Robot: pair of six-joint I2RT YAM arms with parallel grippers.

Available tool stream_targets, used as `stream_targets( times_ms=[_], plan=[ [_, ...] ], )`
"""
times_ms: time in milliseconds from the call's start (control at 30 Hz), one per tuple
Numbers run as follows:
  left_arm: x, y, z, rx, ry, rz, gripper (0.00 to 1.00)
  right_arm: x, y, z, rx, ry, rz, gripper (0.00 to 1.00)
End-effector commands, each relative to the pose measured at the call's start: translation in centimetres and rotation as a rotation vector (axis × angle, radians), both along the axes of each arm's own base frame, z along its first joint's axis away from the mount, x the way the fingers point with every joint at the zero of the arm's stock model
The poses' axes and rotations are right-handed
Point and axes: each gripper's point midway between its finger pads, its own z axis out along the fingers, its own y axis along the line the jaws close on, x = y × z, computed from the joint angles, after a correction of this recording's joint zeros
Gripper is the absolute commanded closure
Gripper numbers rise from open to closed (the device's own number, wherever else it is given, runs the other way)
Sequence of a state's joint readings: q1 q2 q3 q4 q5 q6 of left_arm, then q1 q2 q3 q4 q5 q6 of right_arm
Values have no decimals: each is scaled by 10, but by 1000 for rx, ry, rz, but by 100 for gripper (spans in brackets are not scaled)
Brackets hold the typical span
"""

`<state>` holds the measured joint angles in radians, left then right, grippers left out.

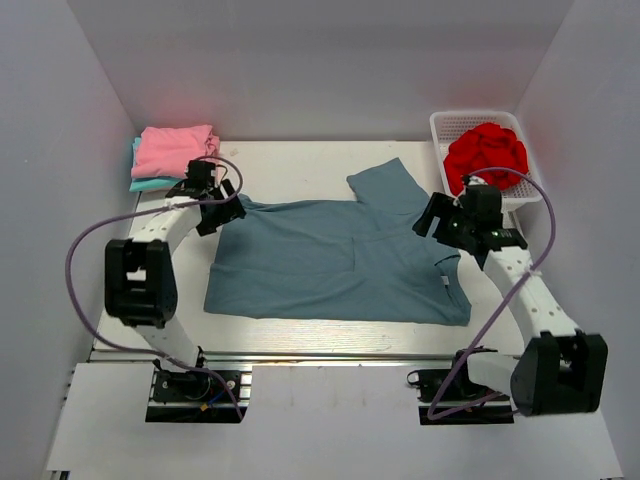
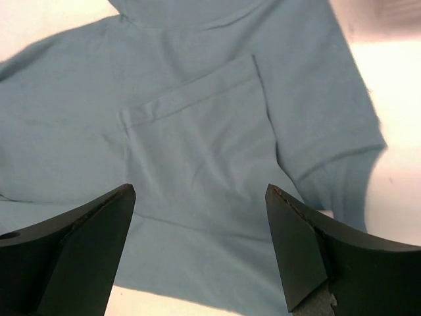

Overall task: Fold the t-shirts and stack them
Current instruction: Grap the side of the flattened tshirt furthest away from the robot with both arms

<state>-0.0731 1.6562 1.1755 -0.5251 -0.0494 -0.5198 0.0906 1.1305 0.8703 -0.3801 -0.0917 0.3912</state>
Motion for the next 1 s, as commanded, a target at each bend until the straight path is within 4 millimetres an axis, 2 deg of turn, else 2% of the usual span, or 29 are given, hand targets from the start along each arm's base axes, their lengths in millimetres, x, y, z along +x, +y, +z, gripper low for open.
stream_targets(
  times_ms=[0, 33, 67, 100, 133, 200, 267, 300, 333, 400, 467, 533, 600, 667, 700, 767, 800, 833, 867, 900, 933, 967],
  plan=[
    [39, -3, 14, 35, -89, -91, 8, 25, 14, 7, -30, -43, 76, 14],
    [52, -5, 22, 32, -119, -105, 10, 30, 17, -9, -34, 7, 82, 14],
    [60, -7, 21, 34, -129, -122, 10, 41, 22, 3, -36, -27, 96, 14],
    [68, -7, 8, 43, -116, -134, 11, 46, 25, 6, -38, -35, 101, 15],
    [81, -13, 15, 57, -149, -179, 12, 51, 27, -6, -43, 1, 107, 15],
    [99, -13, 6, 74, -143, -201, 14, 64, 32, 1, -57, -19, 114, 17],
    [107, -19, -3, 88, -140, -230, 14, 72, 32, -4, -81, -5, 98, 17],
    [112, -17, -5, 99, -144, -221, 14, 77, 32, 0, -84, -15, 93, 17],
    [113, -21, -19, 109, -125, -246, 17, 79, 34, -1, -83, -13, 99, 17],
    [119, -17, -24, 131, -120, -229, 18, 87, 38, 0, -81, -15, 110, 17],
    [119, -17, -38, 154, -94, -235, 24, 92, 43, -2, -74, -13, 116, 17],
    [123, -14, -40, 172, -101, -220, 25, 96, 46, 0, -73, -26, 118, 18],
    [127, -13, -51, 173, -97, -207, 31, 99, 50, -2, -73, -33, 126, 18],
    [129, -18, -54, 172, -105, -201, 32, 104, 56, -1, -86, -37, 146, 18],
    [130, -18, -56, 172, -109, -201, 32, 108, 57, -9, -101, -20, 157, 18],
    [132, -15, -64, 183, -97, -182, 32, 117, 59, -6, -139, -29, 157, 18],
    [132, -15, -66, 184, -89, -182, 35, 123, 54, -23, -176, 6, 136, 18],
    [134, -12, -63, 197, -90, -172, 35, 135, 56, -8, -200, -30, 128, 18],
    [138, -8, -64, 215, -92, -157, 35, 137, 54, -12, -224, -13, 116, 18],
    [137, -8, -70, 216, -71, -159, 35, 148, 52, -20, -251, 4, 114, 18],
    [138, -6, -72, 225, -60, -154, 35, 156, 55, -13, -253, -13, 113, 18],
    [144, -4, -65, 237, -68, -144, 35, 159, 54, -24, -269, 13, 104, 18]
  ],
)
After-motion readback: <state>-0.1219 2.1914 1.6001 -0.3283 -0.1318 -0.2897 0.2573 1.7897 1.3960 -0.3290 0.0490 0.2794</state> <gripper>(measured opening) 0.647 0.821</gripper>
